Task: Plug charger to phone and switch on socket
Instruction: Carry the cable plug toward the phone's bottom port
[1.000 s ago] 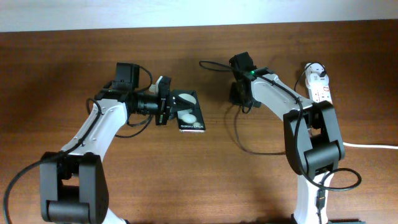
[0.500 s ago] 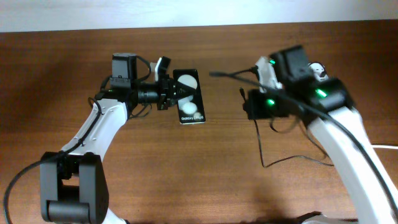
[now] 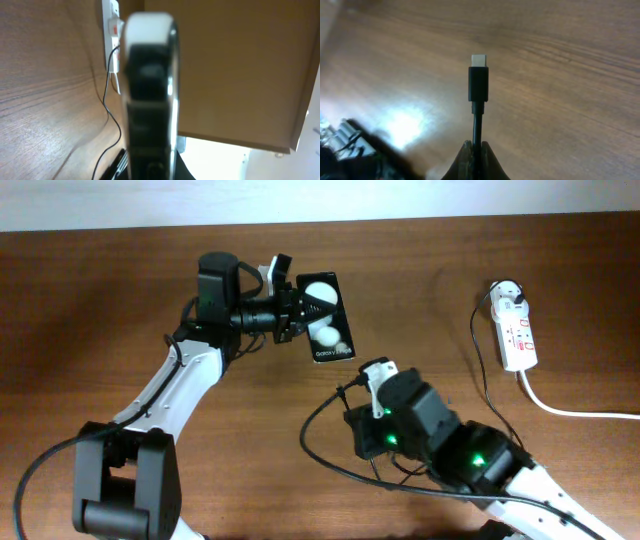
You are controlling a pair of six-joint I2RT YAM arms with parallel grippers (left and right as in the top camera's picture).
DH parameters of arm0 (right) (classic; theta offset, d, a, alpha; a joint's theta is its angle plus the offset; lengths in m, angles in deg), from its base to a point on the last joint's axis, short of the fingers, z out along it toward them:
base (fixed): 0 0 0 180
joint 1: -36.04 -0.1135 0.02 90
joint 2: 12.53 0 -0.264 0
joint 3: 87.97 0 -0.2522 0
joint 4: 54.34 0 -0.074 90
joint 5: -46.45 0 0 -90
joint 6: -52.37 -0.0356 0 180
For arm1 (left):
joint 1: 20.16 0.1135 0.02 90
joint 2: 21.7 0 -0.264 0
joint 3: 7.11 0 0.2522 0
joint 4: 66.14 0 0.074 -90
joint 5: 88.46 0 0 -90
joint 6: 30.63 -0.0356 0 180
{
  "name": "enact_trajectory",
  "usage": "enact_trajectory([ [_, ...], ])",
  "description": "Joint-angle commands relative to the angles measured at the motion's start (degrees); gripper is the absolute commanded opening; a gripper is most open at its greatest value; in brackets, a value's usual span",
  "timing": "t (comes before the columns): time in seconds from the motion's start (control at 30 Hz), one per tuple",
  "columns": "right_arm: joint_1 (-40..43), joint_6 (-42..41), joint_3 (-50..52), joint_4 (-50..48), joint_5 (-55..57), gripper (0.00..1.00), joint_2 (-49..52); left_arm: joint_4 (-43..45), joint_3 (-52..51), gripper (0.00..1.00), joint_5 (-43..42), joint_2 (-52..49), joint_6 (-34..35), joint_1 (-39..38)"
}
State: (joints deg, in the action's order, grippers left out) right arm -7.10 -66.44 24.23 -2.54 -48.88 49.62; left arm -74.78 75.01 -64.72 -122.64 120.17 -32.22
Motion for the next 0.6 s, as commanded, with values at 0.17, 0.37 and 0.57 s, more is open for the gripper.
enact_trajectory([
  [0.17, -0.52, -1.66, 0.15, -4.02, 5.14, 0.04, 1.86, 0.42, 1.18, 0.00, 0.59, 0.11, -3.91, 0.22],
  [0.37, -0.52, -1.55, 0.13, -4.04, 4.04, 0.04, 1.86, 0.44, 1.18, 0.00, 1.27, 0.11, -5.05, 0.52],
  [0.57, -0.52, -1.53, -0.02, -6.91, 4.09, 0.04, 1.77, 0.20, 1.18, 0.00, 0.33, 0.11, -5.14, 1.77],
])
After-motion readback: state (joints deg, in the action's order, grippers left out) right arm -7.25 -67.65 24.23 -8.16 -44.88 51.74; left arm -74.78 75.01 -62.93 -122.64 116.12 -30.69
